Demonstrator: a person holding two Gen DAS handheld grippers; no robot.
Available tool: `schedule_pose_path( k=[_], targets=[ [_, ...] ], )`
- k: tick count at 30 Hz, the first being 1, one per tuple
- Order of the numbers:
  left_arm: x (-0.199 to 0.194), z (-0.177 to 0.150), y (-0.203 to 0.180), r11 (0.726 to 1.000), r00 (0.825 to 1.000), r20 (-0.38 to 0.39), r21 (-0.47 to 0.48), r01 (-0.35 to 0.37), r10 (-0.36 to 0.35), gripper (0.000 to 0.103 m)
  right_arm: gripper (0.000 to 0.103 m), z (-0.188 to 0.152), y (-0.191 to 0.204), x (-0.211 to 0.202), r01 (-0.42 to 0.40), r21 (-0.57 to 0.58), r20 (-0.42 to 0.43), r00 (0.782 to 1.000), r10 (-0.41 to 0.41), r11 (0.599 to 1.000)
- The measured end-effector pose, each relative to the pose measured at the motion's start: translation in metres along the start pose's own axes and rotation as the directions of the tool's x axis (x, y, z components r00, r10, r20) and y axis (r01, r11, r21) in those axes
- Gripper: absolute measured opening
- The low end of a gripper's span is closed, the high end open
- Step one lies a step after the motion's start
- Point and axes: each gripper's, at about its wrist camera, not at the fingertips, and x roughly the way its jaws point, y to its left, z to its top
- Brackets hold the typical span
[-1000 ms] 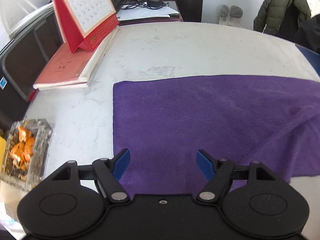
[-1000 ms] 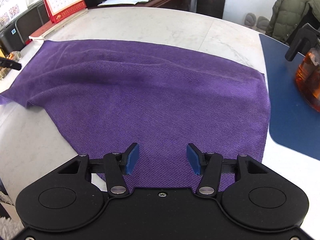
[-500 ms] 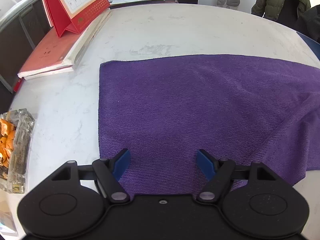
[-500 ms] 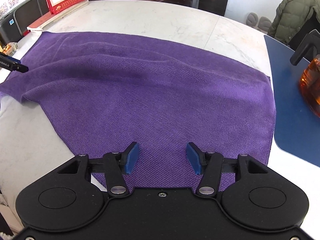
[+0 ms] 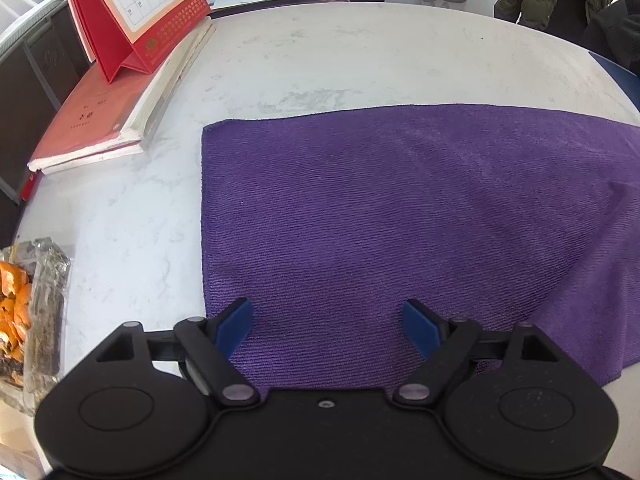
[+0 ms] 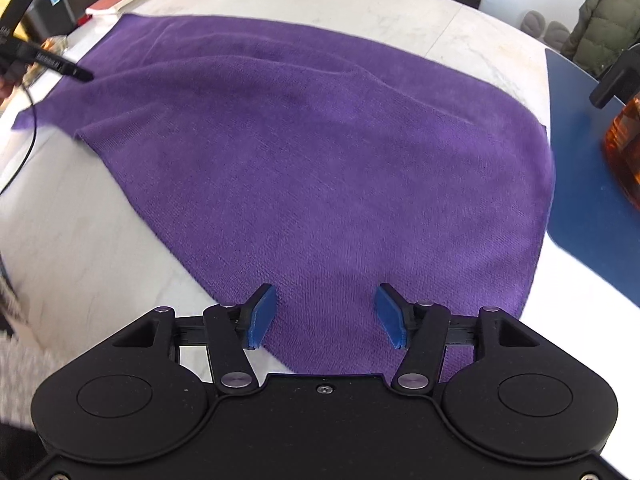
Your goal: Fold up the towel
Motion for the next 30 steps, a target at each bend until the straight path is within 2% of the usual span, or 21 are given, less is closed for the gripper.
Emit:
schedule_pose_path(
  k=[9,14,18,21,22,24,27,30],
  targets=[
    [0.001,0.011,-0.001,0.996,1.000,-0.005,0.088,-0.016,0.017,0.082,0.056,-0.013,-0.003,-0.011,-0.019,-0.029,-0.053,0.998,0.018,0.999],
    [0.007,0.021,0.004,0.994,0.999,0.000,0.095,-0.051,0.051,0.083,0.056,-0.012,-0.004,-0.011,-0.025,-0.039,-0.062,0.998,0.022,0.999],
    [0.006,0.023,0.001,0.990,0.996,0.013,0.107,-0.095,0.094,0.082,0.056,-0.009,-0.005,-0.011,-0.025,-0.041,-0.062,0.998,0.023,0.999],
    [-0.001,0.021,-0.002,0.978,0.985,0.022,0.115,-0.171,0.170,0.076,0.056,-0.009,-0.005,-0.011,-0.026,-0.042,-0.063,0.998,0.023,0.999],
    [-0.009,0.019,-0.003,0.979,0.984,0.036,0.109,-0.175,0.172,0.076,0.056,-0.009,-0.004,-0.011,-0.026,-0.043,-0.064,0.998,0.024,0.999],
    [-0.029,0.013,-0.005,0.981,0.984,0.070,0.090,-0.169,0.163,0.076,0.057,-0.008,-0.005,-0.010,-0.029,-0.043,-0.062,0.998,0.026,0.999],
    [-0.064,0.001,-0.015,0.994,0.989,0.117,0.050,-0.093,0.086,0.076,0.056,-0.006,-0.006,-0.010,-0.034,-0.040,-0.053,0.998,0.032,0.999],
    [-0.084,-0.014,-0.034,0.999,0.991,0.130,0.045,-0.026,0.019,0.076,0.056,-0.005,-0.014,-0.021,-0.026,0.012,0.013,1.000,0.026,1.000]
  ],
)
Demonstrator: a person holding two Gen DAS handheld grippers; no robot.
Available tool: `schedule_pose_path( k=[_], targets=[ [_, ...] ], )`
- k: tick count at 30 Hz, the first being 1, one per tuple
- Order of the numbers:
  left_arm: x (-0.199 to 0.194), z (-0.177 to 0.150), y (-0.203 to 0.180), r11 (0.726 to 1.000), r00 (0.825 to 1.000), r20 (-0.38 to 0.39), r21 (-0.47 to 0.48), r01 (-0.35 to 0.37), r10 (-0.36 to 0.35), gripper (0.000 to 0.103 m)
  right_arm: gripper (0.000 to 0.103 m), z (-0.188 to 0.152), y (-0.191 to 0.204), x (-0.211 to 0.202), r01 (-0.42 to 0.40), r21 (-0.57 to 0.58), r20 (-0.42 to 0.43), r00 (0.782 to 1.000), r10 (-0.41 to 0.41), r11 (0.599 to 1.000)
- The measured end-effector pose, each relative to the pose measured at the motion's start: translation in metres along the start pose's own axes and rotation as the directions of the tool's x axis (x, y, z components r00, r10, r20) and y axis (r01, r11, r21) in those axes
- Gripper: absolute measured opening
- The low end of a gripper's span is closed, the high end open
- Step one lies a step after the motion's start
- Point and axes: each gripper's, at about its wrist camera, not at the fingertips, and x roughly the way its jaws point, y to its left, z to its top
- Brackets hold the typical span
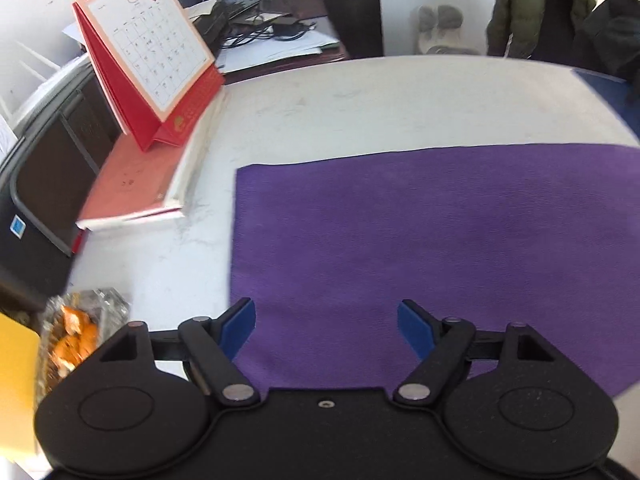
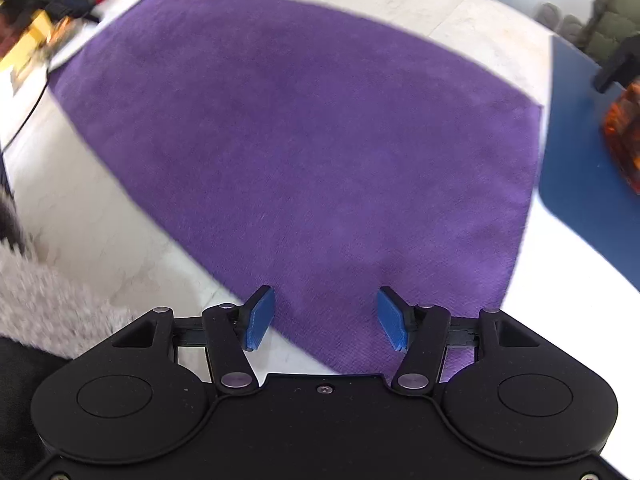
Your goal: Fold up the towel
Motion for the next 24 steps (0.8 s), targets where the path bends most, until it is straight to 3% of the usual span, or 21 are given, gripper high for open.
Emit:
schedule_pose_path(
  k=[5,11,15,17,22,24],
  targets=[
    [0.003,-0.023,-0.044,0.997,0.996,-0.036,0.009,0.076,-0.076,0.076,0.056,0.013,-0.017,-0.009,0.009,0.080,0.103,0.994,-0.018,0.997],
    [0.019,-0.039,-0.087,0.993,0.992,-0.072,0.039,0.107,-0.104,0.076,0.056,0.039,-0.008,0.012,-0.016,0.034,0.142,0.990,0.011,0.999],
    [0.028,-0.041,-0.094,0.996,0.996,-0.046,0.038,0.081,-0.079,0.076,0.056,0.048,0.006,0.026,-0.055,-0.008,0.131,0.990,0.055,0.998],
    [0.036,-0.045,-0.096,0.998,0.996,-0.069,0.028,0.057,-0.055,0.076,0.056,0.051,0.010,0.029,-0.069,-0.028,0.121,0.990,0.072,0.997],
    [0.041,-0.057,-0.087,0.993,0.994,-0.076,-0.100,0.067,-0.075,0.077,0.056,0.058,0.018,0.035,-0.075,-0.068,0.111,0.990,0.082,0.995],
    [0.039,-0.061,-0.090,0.993,0.996,-0.055,-0.106,0.058,-0.064,0.078,0.056,0.060,0.018,0.038,-0.075,-0.075,0.103,0.991,0.083,0.994]
  ],
)
